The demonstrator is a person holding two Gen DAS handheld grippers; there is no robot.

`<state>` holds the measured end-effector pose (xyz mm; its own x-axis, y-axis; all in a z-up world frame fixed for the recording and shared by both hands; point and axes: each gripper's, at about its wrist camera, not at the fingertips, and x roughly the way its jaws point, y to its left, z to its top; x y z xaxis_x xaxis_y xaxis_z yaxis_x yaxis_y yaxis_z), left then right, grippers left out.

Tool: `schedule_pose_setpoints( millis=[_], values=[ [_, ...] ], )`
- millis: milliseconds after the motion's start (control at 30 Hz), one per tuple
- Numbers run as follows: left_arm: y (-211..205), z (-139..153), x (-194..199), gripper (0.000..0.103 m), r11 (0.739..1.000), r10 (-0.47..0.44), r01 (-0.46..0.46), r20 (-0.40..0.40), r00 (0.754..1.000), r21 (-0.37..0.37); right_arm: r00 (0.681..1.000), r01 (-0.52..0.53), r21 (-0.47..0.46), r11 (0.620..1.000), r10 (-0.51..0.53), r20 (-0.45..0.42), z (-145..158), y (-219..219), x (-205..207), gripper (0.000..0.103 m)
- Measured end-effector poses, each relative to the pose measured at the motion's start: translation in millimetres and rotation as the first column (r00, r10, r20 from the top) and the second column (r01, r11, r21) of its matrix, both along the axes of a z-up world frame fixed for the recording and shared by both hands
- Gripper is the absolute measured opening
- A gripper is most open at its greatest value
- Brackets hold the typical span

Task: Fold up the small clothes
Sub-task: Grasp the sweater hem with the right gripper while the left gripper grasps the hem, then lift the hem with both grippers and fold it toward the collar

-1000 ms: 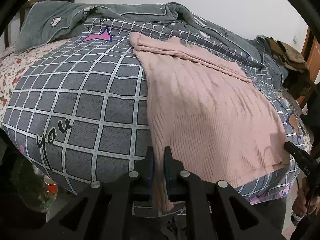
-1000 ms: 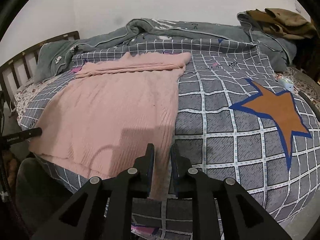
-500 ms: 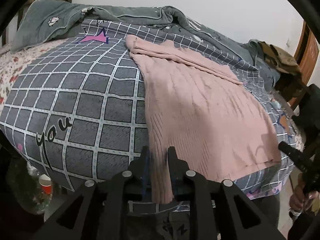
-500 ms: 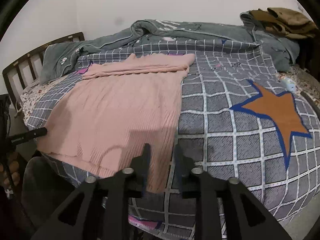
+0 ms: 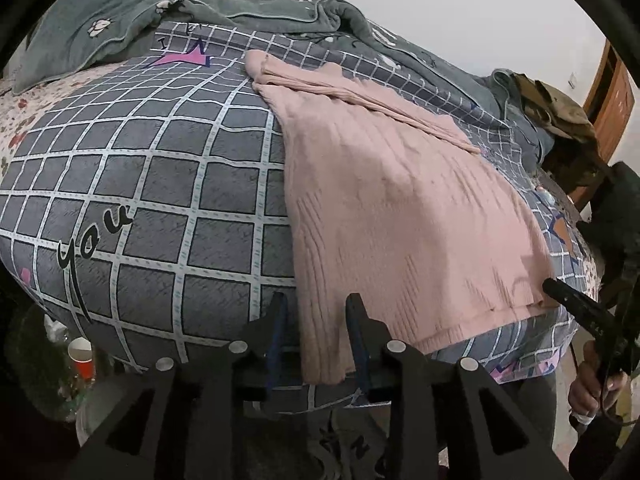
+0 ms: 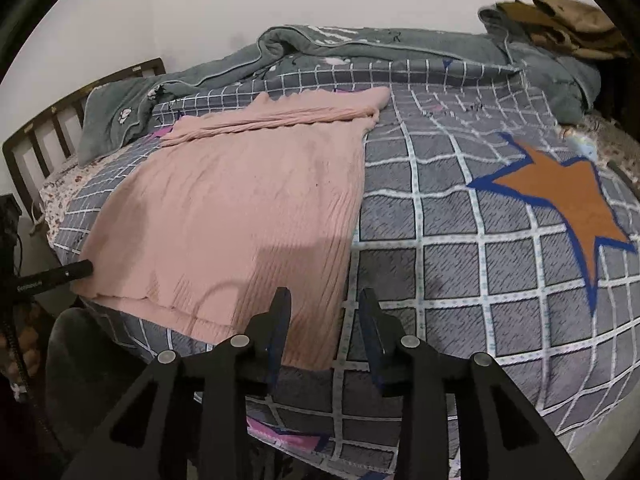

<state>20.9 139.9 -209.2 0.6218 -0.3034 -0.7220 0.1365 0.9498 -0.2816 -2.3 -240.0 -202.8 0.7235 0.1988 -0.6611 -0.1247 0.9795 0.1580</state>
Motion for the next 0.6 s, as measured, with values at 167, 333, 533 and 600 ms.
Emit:
schedule_pose_setpoints(
  millis=[167,333,533,600],
  values=[
    [-1.2,-0.8,-3.1,0.029,1.0,-0.014,0.014,0.0,1.0,-0.017,1.0,-0.002,0.071,0.997,0.004,-0.022,-6.3,-4.8,2.0,0.035],
    [-8.2,-0.6,-4.5,0.028,1.0,-0.006,0.006,0.001,1.0,0.006,0.999,-0.015,0.08,0.997,0.018,-0.042,-13.6,2.9,5.9,0.035],
    [-12.7,0.1,-6.4,0.008,1.0,-0.004,0.005,-0.021,1.0,0.026,0.999,-0.019,0.045,0.999,0.021,-0.027,-12.1,11.8,2.0,0.009],
    [-9.9,8.8,-10.7,0.007,1.0,0.003,-0.003,0.005,1.0,0.005,1.0,-0.017,0.05,0.999,0.017,-0.009,-6.2,11.9,-1.7,0.009]
  ],
)
